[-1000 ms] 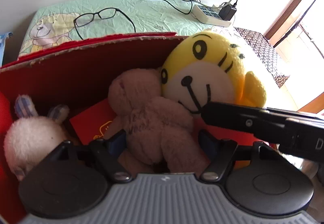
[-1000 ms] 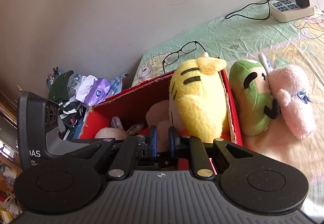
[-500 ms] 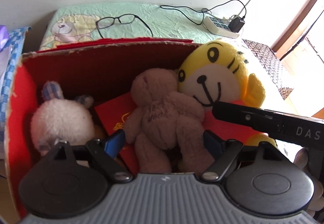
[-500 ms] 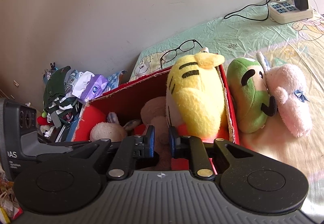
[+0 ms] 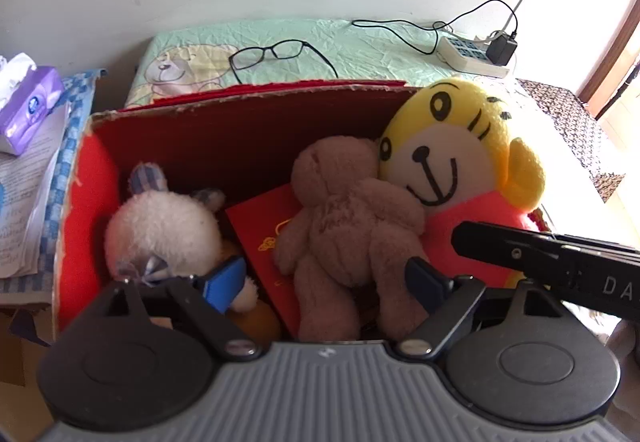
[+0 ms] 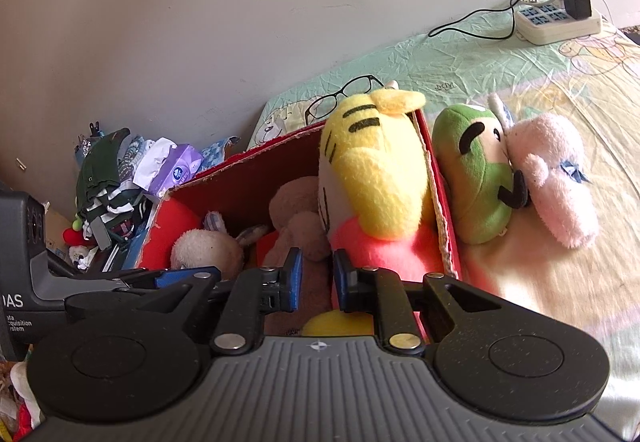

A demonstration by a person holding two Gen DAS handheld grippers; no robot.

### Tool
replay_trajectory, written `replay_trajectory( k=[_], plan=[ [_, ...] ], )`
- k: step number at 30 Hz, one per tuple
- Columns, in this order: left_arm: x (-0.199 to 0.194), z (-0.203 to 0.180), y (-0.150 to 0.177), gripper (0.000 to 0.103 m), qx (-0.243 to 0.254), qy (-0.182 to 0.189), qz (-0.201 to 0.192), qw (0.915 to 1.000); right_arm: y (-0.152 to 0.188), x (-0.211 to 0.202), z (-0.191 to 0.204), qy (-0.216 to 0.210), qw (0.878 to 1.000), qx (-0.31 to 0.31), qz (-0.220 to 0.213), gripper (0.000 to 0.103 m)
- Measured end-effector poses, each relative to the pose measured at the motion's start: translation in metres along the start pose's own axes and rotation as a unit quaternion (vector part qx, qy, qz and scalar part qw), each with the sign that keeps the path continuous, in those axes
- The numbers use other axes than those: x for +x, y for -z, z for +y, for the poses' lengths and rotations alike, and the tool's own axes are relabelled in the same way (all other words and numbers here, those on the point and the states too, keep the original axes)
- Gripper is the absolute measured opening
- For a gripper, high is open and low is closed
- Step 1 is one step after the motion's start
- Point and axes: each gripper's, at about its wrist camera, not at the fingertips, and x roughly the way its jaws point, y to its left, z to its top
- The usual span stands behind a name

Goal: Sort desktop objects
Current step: 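Lower the teddy bear into the box beside the tiger and open both grippers, then move both grippers out of the box to the white lamb plush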

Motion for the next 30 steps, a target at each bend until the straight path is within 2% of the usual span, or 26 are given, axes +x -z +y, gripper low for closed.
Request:
replay_trajectory(
  k=[7, 11, 15, 30],
  plan=[
    [-0.005, -0.002, 0.006, 0.09, -0.008, -0.042, -0.003, 0.9991, 0.005, -0.005, -0.001, -0.002, 1.0, 0.005, -0.009, 0.017],
    [-0.011, -0.008, 0.008, 0.098, -0.001, -0.067, -0.012, 0.9977, 0.007, -0.008, -0.002, -0.004, 1.0, 0.012, -0.014, 0.017],
    [-0.017, -0.013, 0.009, 0.099, 0.004, -0.085, -0.02, 0.9962, 0.009, -0.009, -0.003, -0.005, 1.0, 0.014, -0.019, 0.017],
    [-0.015, -0.023, 0.018, 0.1, 0.01, -0.138, 0.006, 0.9903, 0.021, -0.013, -0.003, -0.019, 0.998, -0.018, -0.051, 0.017]
  ],
)
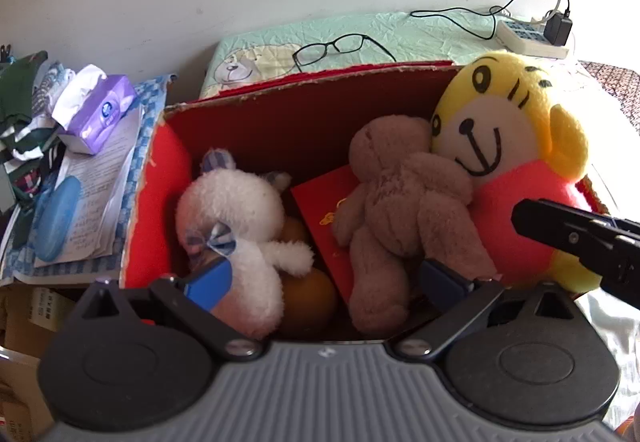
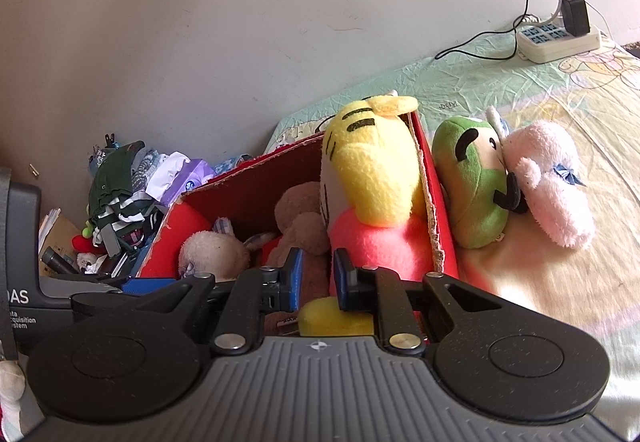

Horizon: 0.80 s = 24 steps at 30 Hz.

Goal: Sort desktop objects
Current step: 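Move both grippers out of the box to the white lamb plush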

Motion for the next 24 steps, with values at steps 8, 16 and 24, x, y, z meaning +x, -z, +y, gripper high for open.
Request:
replay_trajectory(
  k=[8, 16, 24],
  plan=[
    [-0.003, -0.007, 0.001, 0.1, -0.003, -0.035, -0.001, 0.9994, 0.005, -0.003, 0.0, -0.015, 0.999, -0.027, -0.014, 0.017],
    [-0.013, -0.006, 0.001, 0.1, -0.054, -0.053, -0.002, 0.9971, -0.002, -0.008, -0.015, -0.069, 0.997, -0.023, 0.003, 0.023],
    [-0.033, -0.03, -0.008, 0.1, -0.092, -0.061, -0.027, 0.9935, -0.029, -0.049, -0.056, -0.142, 0.99, -0.015, -0.015, 0.026]
  ],
)
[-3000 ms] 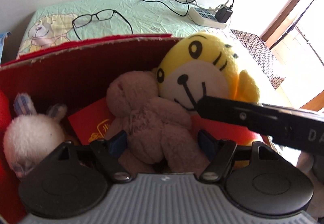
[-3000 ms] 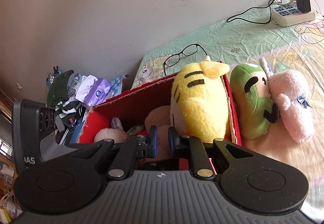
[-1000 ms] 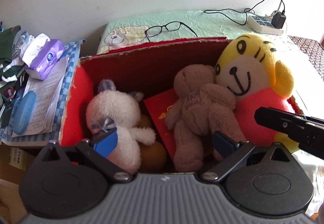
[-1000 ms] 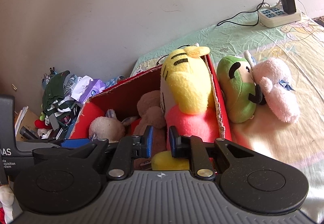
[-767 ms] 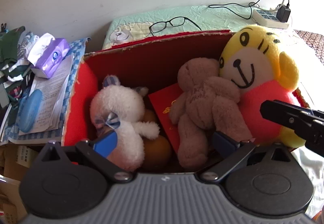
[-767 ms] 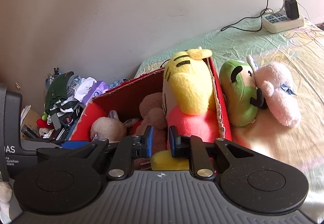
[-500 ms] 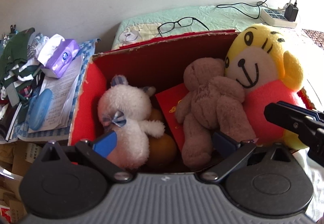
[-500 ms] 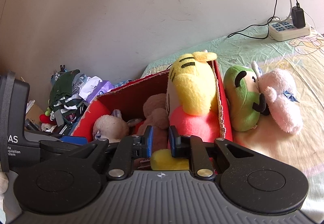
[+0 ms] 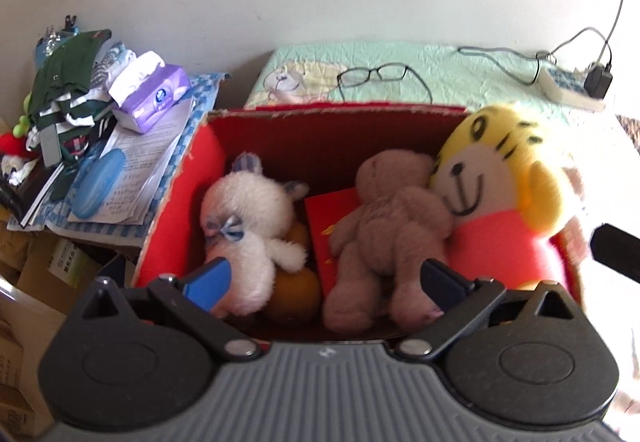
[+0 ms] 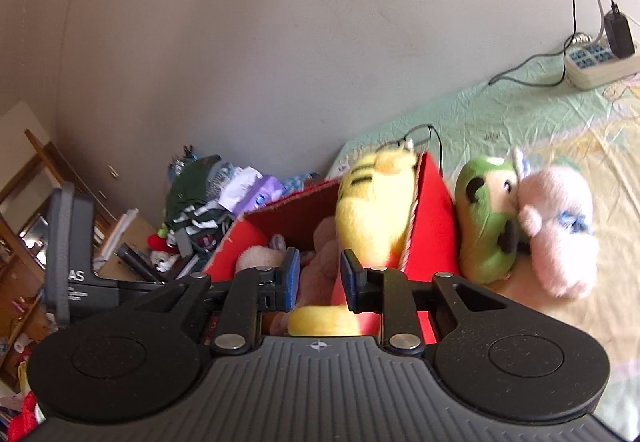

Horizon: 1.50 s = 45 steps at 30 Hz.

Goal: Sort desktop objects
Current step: 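Move both grippers out of the box to the white lamb plush, then close both grippers on the white lamb plush's body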

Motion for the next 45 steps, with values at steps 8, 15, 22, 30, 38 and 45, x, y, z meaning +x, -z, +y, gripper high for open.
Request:
replay_trajectory(
  k=[8, 15, 22, 30, 38, 45],
  plan=[
    [-0.04, -0.051, -0.009, 0.1, -0.013, 0.042, -0.068, 0.9967, -0.011, -0.044, -0.073, 0.025, 0.999, 0.044, -0.004, 0.026],
    [-0.054, -0.119, -0.009, 0.097, 0.016, 0.125, -0.096, 0.9874, -0.008, -0.066, -0.153, 0.051, 0.989, 0.138, 0.007, 0.027],
    [-0.017, -0.183, -0.005, 0.089, 0.051, 0.157, -0.065, 0.9841, -0.006, -0.063, -0.205, 0.044, 0.98, 0.191, 0.026, 0.036],
    [0.037, -0.213, -0.001, 0.083, 0.047, 0.143, -0.034, 0.9881, -0.019, -0.041, -0.243, 0.021, 0.977, 0.207, 0.039, 0.045],
    [0.082, -0.215, -0.008, 0.068, 0.013, 0.152, 0.007, 0.9882, -0.034, 0.008, -0.265, -0.021, 0.972, 0.221, 0.073, 0.05],
    [0.105, -0.208, -0.014, 0.066, -0.008, 0.143, 0.031, 0.9892, -0.039, 0.05, -0.269, -0.048, 0.968, 0.226, 0.095, 0.055]
  ],
)
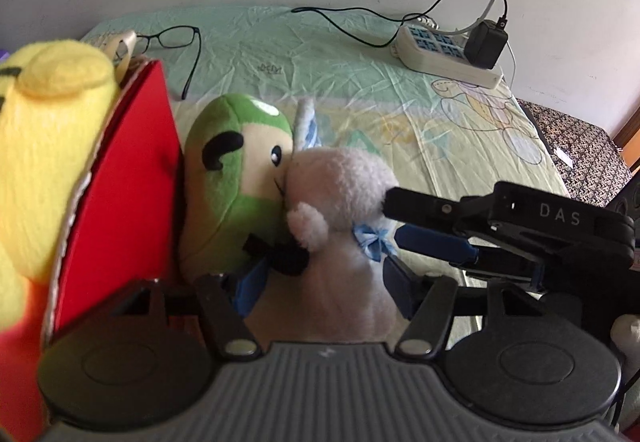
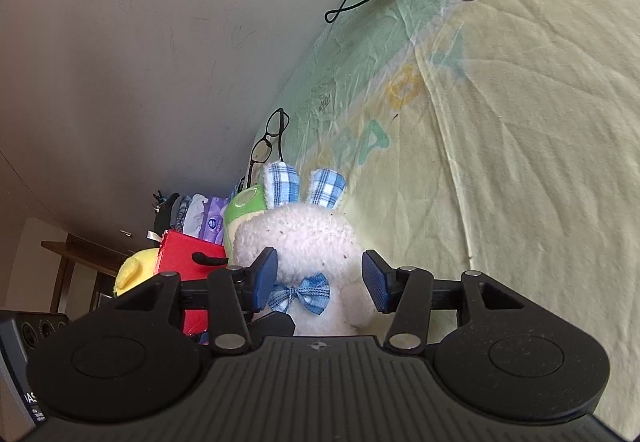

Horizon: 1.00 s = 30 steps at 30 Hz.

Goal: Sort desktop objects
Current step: 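Close both grippers on the white lamb plush's body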

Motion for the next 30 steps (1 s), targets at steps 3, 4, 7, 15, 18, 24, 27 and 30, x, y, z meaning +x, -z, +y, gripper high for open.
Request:
replay_trajectory(
  k=[3, 4, 7, 15, 18, 24, 27, 30],
  plan=[
    [0.006, 0.003, -0.002, 0.065, -0.009, 0.006, 0.009, 0.9999, -0.004, 0.007, -0.002, -0.006, 1.0, 0.011, -0.001, 0.06],
    [0.007, 0.003, -0.003, 0.065, -0.01, 0.008, 0.01, 0.9999, -0.005, 0.01, -0.004, -0.01, 1.0, 0.018, 0.0, 0.058],
    [0.01, 0.001, -0.006, 0.065, -0.01, 0.009, 0.015, 0.9998, -0.007, 0.014, -0.006, -0.031, 0.999, 0.031, 0.013, 0.056],
    [0.003, -0.009, 0.0, 0.065, 0.008, 0.022, 0.028, 0.9994, 0.01, -0.006, 0.003, -0.044, 0.998, 0.012, 0.032, 0.044],
    [-0.001, -0.02, 0.01, 0.065, 0.025, 0.031, 0.036, 0.9985, 0.024, -0.02, 0.007, -0.03, 0.999, -0.006, 0.037, 0.037],
    [-0.01, -0.038, 0.044, 0.06, 0.063, 0.063, 0.06, 0.9942, 0.053, -0.057, 0.004, -0.002, 0.999, -0.021, 0.036, 0.028],
    [-0.018, -0.045, 0.059, 0.056, 0.069, 0.101, 0.078, 0.9895, 0.066, -0.069, 0.008, 0.016, 0.998, -0.033, 0.042, 0.029],
    [-0.025, -0.056, 0.07, 0.058, 0.09, 0.106, 0.076, 0.9874, 0.074, -0.08, 0.011, 0.033, 0.997, -0.045, 0.047, 0.029]
  ],
)
